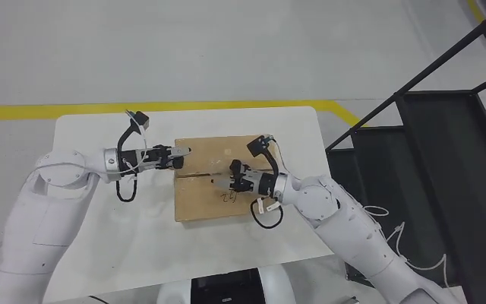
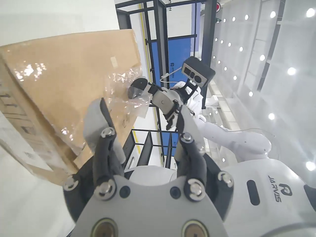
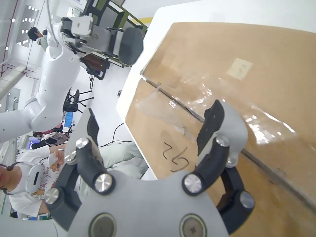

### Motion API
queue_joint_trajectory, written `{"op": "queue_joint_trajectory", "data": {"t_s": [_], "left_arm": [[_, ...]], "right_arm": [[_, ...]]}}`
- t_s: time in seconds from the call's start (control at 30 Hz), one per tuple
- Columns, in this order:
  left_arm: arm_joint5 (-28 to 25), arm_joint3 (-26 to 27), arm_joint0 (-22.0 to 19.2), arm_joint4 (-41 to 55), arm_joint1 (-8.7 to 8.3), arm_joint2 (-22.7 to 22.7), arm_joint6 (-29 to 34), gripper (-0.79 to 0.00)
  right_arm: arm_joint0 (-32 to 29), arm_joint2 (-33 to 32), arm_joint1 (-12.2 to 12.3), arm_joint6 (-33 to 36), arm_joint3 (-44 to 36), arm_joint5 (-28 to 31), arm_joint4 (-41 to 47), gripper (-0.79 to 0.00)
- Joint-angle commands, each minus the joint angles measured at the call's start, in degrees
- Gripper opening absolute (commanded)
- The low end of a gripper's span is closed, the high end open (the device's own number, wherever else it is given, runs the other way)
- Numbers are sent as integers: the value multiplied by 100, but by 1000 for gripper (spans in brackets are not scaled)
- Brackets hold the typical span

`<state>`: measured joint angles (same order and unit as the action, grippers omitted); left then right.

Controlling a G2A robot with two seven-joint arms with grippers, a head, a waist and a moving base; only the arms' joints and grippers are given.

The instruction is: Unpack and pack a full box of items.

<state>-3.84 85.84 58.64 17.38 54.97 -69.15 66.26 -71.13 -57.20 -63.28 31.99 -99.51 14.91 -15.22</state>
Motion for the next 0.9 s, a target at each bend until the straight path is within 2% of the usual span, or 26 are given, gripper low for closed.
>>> {"op": "queue_joint_trajectory", "data": {"t_s": [0.0,0.2,0.23,0.27,0.3,0.6,0.87], "left_arm": [[12,11,52,-68,-18,-50,-24,0],[41,43,143,-181,-59,-207,-137,0],[49,47,153,-200,-65,-232,-152,0],[54,49,164,-219,-72,-254,-157,0],[62,50,172,-267,-80,-276,-163,0],[63,-133,285,-757,-130,-328,-304,0],[-200,-718,148,-945,-58,32,-444,0]], "right_arm": [[110,95,-32,-2,16,0,12,0],[336,305,-97,69,177,-189,-290,-6],[362,325,-102,86,184,-243,-391,-523],[367,342,-108,80,184,-270,-423,-733],[368,355,-114,79,196,-275,-431,-785],[369,321,-137,106,276,-183,-363,-785],[294,116,-113,96,207,-32,-328,-785]]}}
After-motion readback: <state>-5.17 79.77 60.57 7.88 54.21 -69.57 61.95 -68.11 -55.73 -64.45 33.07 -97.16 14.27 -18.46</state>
